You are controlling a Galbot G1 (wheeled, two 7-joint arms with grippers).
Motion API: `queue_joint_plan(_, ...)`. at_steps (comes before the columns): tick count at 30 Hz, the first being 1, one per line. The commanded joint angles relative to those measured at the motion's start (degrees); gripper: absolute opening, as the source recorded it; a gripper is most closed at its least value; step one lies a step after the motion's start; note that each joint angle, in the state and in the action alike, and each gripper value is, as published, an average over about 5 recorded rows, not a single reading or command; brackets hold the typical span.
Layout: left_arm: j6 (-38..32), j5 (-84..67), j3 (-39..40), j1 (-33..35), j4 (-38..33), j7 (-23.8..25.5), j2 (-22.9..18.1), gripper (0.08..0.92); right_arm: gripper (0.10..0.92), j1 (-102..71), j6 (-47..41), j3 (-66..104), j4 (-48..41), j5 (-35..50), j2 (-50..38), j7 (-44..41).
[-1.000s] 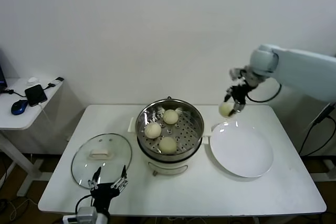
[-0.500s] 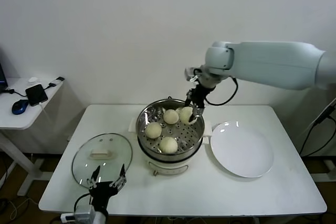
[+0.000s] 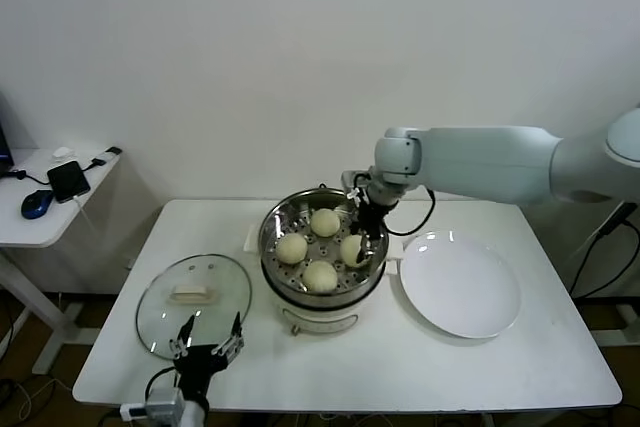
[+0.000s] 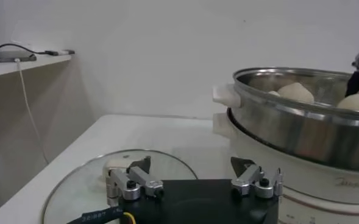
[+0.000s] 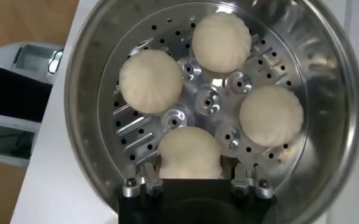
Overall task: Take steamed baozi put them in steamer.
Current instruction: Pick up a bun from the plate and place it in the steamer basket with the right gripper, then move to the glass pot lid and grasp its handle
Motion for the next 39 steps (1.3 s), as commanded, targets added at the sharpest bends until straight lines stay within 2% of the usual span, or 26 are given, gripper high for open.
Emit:
queue_joint_plan(1, 0.0, 0.0, 0.0, -0.1, 0.1, 0.0, -0.1, 0.823, 0.707, -3.0, 0.4, 1.0, -1.5, -1.2, 1.0, 1.0)
queue_joint_plan(6, 0.1, -0.2, -0.1, 0.0, -0.1, 0.0, 0.0, 0.823, 0.810, -1.6, 4.7, 4.8, -3.2, -1.0, 0.2, -2.4)
queue_joint_plan(11, 0.0, -0.2, -0.2, 0.4, -0.5, 0.0, 0.1, 0.823, 0.822, 1.3, 9.1, 10.5, -4.9, 2.9, -3.5, -5.3)
queue_joint_plan(17, -0.1, -0.2, -0.3, 1.0, -1.4, -0.2, 0.1, 0.823, 0.823, -6.2, 7.6, 32.1, -4.6, 5.5, -12.1, 9.4)
queue_joint_plan(22, -1.3, -1.6, -0.3, 1.5, -2.1, -0.6, 0.2, 0.823, 0.823, -15.5, 8.0, 47.2, -2.2, -4.5, -18.4, 28.0)
queue_joint_plan(25, -1.8, -2.1, -0.2, 1.5, -2.4, -0.5, 0.2, 0.823, 0.823, -23.5, 7.0, 57.2, -0.8, -9.3, -23.6, 35.8)
queue_joint_plan(33, -3.8, 0.3, -0.9, 1.1, -2.1, 0.3, 0.6, 0.823, 0.823, -55.6, 12.2, 85.3, 6.6, -10.7, -35.2, 45.4)
queue_joint_plan(39, -5.5, 1.2, -1.2, 0.5, -0.6, 0.8, 1.8, 0.823, 0.823, -87.5, 12.6, 116.4, 16.0, -12.5, -31.2, 48.4)
